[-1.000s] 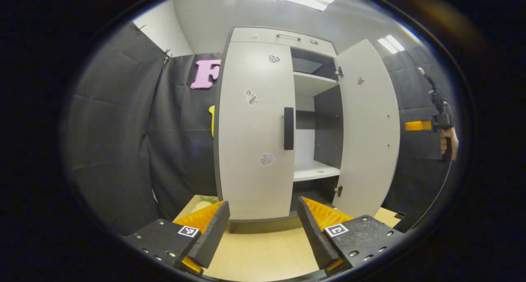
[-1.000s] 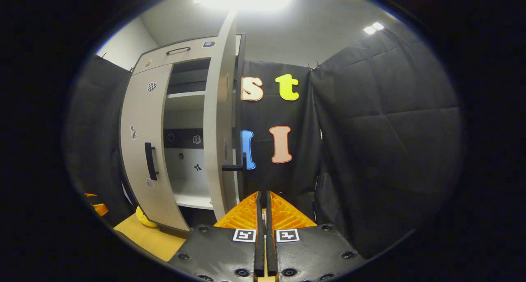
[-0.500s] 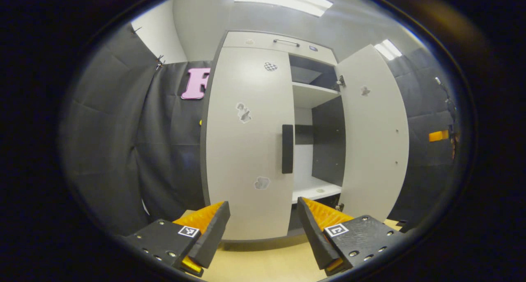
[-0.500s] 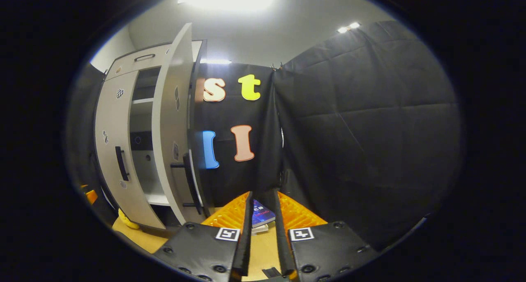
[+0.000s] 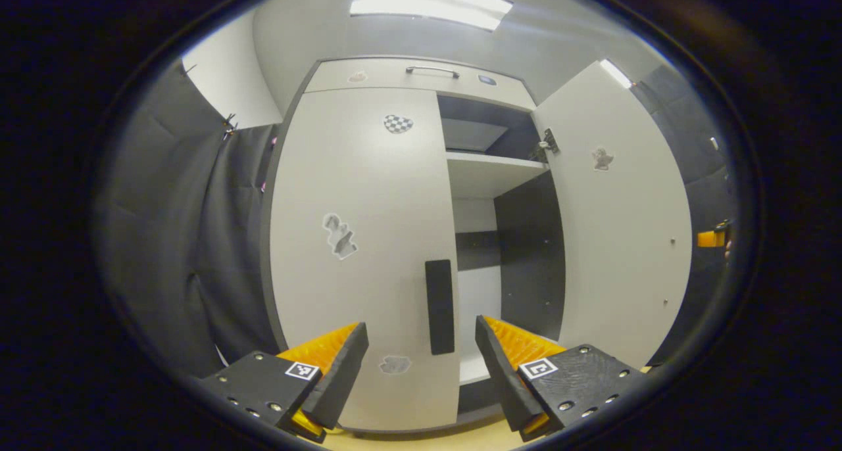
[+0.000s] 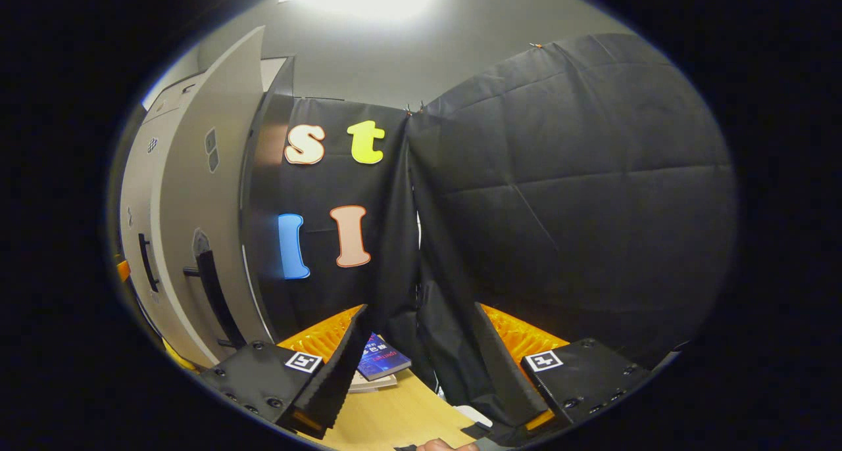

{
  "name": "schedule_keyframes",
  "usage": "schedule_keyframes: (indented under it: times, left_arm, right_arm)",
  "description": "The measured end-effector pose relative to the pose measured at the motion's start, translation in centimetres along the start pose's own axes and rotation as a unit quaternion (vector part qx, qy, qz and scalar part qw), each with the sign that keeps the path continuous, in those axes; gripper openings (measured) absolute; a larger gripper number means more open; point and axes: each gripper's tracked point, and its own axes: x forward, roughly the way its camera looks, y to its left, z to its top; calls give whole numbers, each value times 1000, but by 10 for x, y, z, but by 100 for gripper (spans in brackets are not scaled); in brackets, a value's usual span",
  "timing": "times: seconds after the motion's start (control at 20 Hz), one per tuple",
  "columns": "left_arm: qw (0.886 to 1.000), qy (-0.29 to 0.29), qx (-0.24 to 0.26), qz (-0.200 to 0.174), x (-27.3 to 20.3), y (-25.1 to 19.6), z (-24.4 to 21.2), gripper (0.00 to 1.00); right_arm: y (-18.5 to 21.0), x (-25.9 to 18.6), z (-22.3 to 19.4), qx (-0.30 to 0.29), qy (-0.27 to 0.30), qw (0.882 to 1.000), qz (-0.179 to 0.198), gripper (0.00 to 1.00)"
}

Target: Open the right door of the double-door shoe cabinet with the right hand, and open the left door with the left hand.

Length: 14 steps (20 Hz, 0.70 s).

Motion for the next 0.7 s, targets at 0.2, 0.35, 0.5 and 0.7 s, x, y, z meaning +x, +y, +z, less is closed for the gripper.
schedule_keyframes:
  times: [0.2,0.35,0.5,0.7]
  left_arm:
    - [999,14,-6,30,42,-7,-2,93]
    - [998,23,-19,48,64,-10,-7,92]
    - [996,34,-31,70,82,-7,-16,92]
    - [995,41,-47,80,97,-12,-23,90]
  right_arm:
    - [-6,38,-14,-10,12,1000,9,96]
    - [-3,75,-23,5,20,999,24,93]
    - [0,105,-31,21,25,999,39,96]
    - [1,143,-40,24,34,998,55,92]
